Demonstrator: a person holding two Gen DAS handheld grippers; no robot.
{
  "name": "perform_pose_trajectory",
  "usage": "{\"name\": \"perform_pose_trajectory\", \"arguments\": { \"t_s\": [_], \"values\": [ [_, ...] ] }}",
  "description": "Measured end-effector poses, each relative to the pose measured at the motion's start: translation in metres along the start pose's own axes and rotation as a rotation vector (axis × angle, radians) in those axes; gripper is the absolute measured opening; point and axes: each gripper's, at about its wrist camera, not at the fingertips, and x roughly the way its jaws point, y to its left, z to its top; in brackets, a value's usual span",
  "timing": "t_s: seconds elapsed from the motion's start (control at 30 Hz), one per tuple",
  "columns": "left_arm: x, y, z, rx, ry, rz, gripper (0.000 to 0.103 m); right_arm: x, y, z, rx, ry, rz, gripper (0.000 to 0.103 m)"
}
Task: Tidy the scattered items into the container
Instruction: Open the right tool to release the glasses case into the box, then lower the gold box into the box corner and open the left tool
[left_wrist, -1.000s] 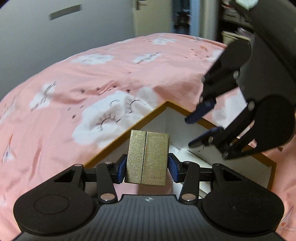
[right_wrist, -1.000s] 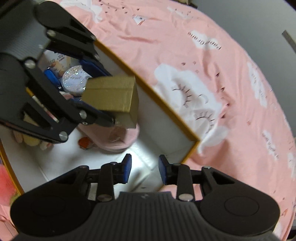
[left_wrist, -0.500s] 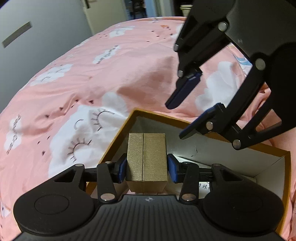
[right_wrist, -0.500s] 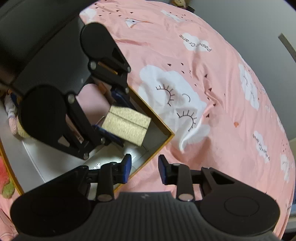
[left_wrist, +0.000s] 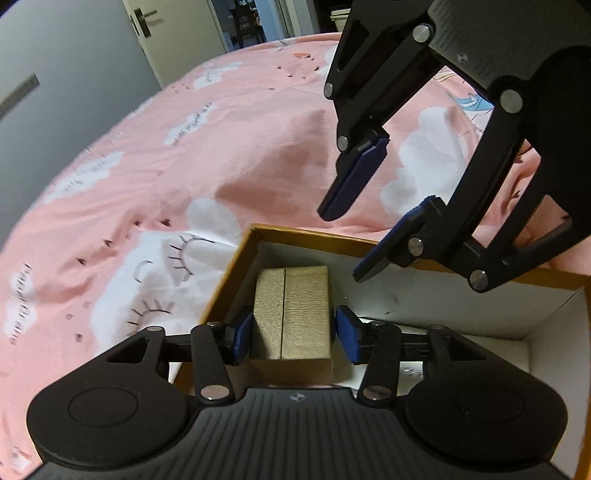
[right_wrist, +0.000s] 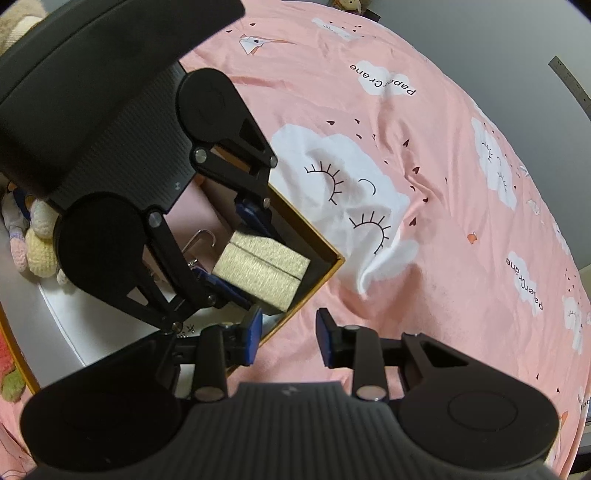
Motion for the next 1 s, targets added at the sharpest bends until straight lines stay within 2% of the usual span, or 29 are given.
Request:
{"name": "perform_pose_trajectory", "arguments": {
  "t_s": [0.17,0.3,0.37,0.43,0.63,0.87,1.0],
  "values": [
    [-0.016,0.002,-0.004,0.001,0.014,0.017,0.056,-0.001,0.002,0.001,-0.001,0.000,-0.005,0.033],
    [-0.031,0.008,-0.016,-0.049,0.049,-0.007,0.042,-0.006,0.005,0.004,-0.029,-0.020,-0.001,0.033],
    [-0.033,0.008,-0.025,-0.064,0.081,-0.002,0.040,-0.005,0.008,0.008,-0.054,-0.029,-0.001,0.033],
    [-0.030,0.008,-0.034,-0.080,0.123,0.010,0.032,-0.002,0.012,0.012,-0.084,-0.033,-0.017,0.034],
    [-0.017,0.010,-0.056,-0.116,0.215,0.040,0.022,0.014,0.028,0.031,-0.167,-0.051,0.001,0.034],
    [-0.016,0.016,-0.072,-0.160,0.262,0.050,0.018,0.038,0.047,0.045,-0.285,-0.017,-0.014,0.034],
    [-0.018,0.019,-0.080,-0.173,0.263,0.052,0.017,0.046,0.052,0.044,-0.317,0.019,-0.037,0.034]
  ]
}}
